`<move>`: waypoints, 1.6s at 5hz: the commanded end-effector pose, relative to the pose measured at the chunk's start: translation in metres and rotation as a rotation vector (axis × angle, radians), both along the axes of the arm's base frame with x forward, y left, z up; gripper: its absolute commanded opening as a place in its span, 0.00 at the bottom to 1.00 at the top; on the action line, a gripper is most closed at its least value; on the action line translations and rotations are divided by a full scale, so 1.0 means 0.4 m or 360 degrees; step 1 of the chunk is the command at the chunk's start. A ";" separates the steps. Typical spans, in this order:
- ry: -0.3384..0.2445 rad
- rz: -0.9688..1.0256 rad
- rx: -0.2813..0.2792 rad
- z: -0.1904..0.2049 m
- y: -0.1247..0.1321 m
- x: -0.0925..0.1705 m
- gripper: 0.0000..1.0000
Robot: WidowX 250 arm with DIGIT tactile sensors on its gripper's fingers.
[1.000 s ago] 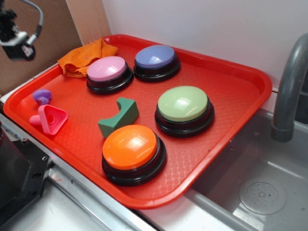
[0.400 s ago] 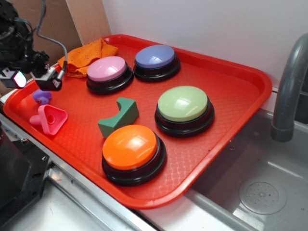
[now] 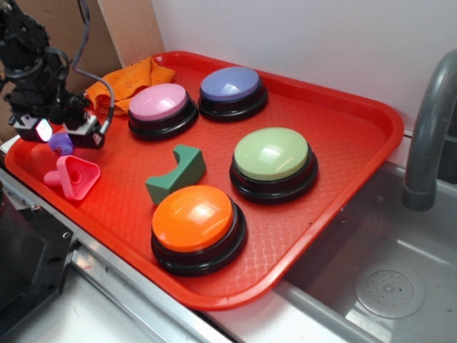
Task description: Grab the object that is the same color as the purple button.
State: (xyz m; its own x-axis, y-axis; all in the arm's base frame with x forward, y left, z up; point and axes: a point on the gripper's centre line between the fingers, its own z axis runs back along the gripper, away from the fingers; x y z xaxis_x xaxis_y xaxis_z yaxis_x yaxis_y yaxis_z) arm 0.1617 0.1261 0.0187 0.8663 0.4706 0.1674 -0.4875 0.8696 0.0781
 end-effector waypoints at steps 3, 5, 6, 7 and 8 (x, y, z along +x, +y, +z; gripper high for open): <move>-0.0012 0.0051 -0.0038 0.093 -0.017 -0.002 0.00; -0.0029 -0.0190 -0.0266 0.271 -0.152 0.049 0.00; -0.0031 -0.0366 -0.0411 0.325 -0.253 0.068 0.00; -0.0047 -0.0499 -0.0419 0.356 -0.332 0.073 0.00; -0.0002 -0.0480 -0.0324 0.347 -0.331 0.069 0.00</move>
